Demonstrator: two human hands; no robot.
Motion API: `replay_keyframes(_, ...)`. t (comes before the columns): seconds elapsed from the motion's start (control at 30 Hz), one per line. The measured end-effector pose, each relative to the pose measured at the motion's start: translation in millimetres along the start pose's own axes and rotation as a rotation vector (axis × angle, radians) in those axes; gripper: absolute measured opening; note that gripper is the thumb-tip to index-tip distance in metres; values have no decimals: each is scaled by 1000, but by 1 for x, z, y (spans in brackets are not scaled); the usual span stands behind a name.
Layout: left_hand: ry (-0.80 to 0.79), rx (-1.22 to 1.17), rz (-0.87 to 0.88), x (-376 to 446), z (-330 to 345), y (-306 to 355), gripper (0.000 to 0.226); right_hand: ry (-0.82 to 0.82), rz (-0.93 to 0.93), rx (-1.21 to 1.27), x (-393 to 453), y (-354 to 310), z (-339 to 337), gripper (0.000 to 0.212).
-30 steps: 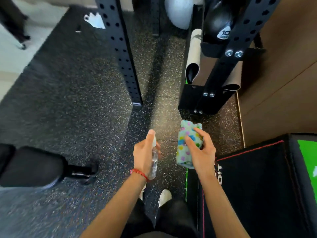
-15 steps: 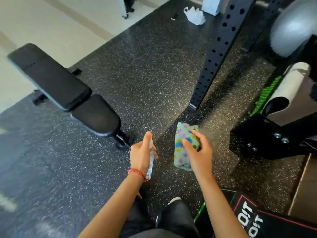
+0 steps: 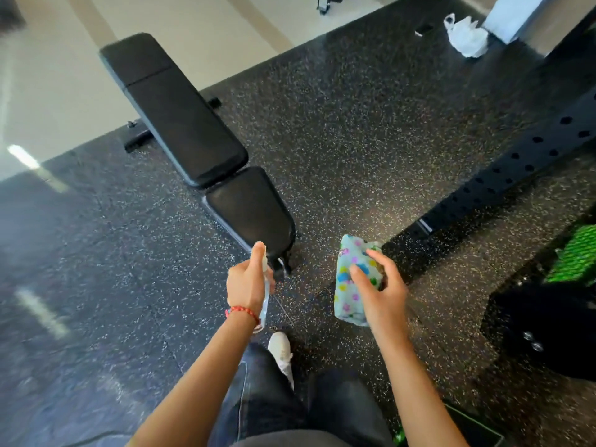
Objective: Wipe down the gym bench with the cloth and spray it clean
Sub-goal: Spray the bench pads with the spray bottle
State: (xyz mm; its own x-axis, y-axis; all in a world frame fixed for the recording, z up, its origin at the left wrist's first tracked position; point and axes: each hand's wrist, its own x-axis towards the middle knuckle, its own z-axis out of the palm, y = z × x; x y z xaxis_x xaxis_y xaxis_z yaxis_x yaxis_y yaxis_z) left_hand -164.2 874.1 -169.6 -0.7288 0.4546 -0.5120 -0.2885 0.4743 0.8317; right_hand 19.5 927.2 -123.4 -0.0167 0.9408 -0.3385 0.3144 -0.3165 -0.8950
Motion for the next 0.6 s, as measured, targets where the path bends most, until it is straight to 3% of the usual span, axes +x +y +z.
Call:
replay_keyframes(0.4, 217, 144, -119, 77, -29, 8, 69, -183, -40, -54, 67, -43, 74, 32)
replay_keyframes(0.6, 323, 183, -139, 104, -20, 17, 60, -281, -61, -99, 125, -64, 95, 33)
